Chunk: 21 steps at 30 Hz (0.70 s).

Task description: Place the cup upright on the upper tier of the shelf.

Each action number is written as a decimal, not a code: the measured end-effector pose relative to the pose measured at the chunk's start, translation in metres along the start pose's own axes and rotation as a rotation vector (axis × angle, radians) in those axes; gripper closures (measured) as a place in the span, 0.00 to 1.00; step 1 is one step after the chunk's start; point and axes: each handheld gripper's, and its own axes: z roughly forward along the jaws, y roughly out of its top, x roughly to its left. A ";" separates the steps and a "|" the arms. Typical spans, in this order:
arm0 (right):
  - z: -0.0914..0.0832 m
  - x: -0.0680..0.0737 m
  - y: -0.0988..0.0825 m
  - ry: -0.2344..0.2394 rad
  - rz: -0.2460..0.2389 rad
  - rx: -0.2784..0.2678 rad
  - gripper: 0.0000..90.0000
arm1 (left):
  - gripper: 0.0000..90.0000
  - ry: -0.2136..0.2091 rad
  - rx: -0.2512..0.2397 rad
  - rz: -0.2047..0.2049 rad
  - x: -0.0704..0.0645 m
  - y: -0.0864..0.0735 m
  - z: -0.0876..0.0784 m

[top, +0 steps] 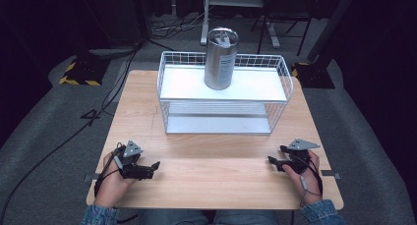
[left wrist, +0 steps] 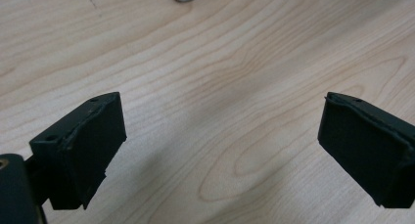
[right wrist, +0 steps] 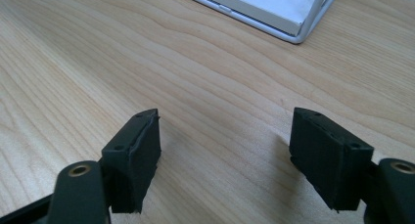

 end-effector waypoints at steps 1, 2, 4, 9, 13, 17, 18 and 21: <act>0.000 0.000 0.000 0.000 0.000 0.000 0.31 | 0.05 -0.001 0.015 0.000 0.000 -0.001 0.001; 0.000 0.000 0.000 0.000 0.000 0.000 0.31 | 0.05 0.003 0.026 0.000 0.000 -0.001 0.002; 0.000 0.000 0.000 0.000 -0.001 0.001 0.31 | 0.05 -0.002 0.048 -0.006 0.000 -0.002 0.003; 0.000 0.000 0.000 -0.001 0.000 -0.001 0.31 | 0.05 0.000 0.081 -0.015 0.000 -0.003 0.006; 0.000 0.000 0.000 -0.001 0.000 0.000 0.31 | 0.04 0.010 0.090 0.001 0.000 -0.006 0.009; 0.000 0.000 0.000 0.000 -0.001 0.001 0.31 | 0.00 0.019 0.071 0.033 0.000 -0.008 0.012; 0.000 0.000 0.000 0.000 -0.001 0.000 0.31 | 0.00 0.018 0.072 0.031 0.000 -0.008 0.012; 0.000 0.000 0.000 0.000 -0.001 0.001 0.31 | 0.00 0.018 0.070 0.029 -0.001 -0.008 0.012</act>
